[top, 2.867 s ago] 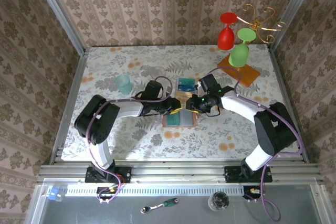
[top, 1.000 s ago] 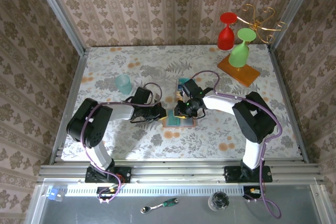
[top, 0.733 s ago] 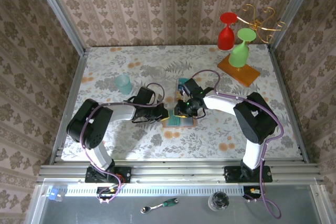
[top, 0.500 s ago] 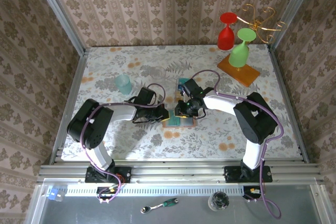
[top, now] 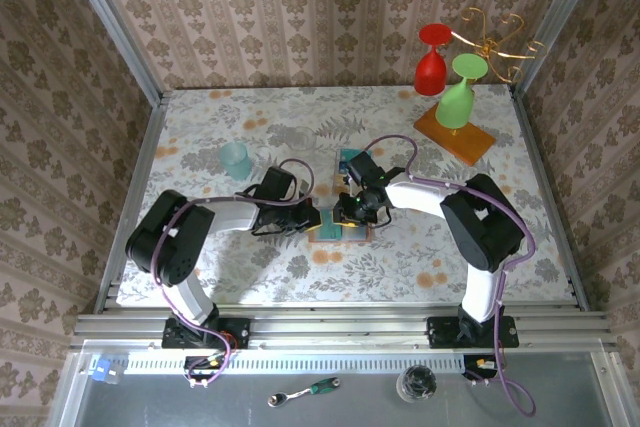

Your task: Take the credit cards out of the card holder

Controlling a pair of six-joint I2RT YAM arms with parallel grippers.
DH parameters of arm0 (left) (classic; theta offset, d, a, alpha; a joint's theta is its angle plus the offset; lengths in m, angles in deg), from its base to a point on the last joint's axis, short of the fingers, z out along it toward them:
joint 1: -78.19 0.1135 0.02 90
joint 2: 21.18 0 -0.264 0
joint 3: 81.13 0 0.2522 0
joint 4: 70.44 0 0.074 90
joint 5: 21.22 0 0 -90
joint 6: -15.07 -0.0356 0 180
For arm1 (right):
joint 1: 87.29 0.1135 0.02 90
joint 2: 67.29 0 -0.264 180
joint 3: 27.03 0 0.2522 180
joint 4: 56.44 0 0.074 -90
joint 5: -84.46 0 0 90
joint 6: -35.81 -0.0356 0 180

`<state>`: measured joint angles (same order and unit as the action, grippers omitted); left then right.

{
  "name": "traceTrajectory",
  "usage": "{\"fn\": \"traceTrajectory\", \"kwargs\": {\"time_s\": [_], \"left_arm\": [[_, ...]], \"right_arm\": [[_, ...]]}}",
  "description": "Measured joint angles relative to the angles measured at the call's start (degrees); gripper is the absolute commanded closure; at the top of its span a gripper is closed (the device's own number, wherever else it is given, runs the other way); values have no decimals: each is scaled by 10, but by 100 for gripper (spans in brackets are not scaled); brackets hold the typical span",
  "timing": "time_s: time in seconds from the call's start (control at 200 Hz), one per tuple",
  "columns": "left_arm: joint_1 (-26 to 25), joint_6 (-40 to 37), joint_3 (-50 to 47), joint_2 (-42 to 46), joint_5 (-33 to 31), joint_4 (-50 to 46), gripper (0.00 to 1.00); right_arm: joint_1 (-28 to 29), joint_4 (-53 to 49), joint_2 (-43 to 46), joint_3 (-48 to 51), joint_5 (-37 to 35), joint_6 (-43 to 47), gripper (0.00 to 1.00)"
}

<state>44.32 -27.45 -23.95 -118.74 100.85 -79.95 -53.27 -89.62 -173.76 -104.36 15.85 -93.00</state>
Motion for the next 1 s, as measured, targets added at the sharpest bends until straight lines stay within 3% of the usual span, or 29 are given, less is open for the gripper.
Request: {"fn": "traceTrajectory", "kwargs": {"time_s": [0.47,1.0], "left_arm": [[5,-8,0,0,-10,-12,100],[5,-8,1,-2,-6,-9,100]], "right_arm": [[-5,28,-4,1,18,-5,76],[-17,58,-4,18,40,-20,86]]}}
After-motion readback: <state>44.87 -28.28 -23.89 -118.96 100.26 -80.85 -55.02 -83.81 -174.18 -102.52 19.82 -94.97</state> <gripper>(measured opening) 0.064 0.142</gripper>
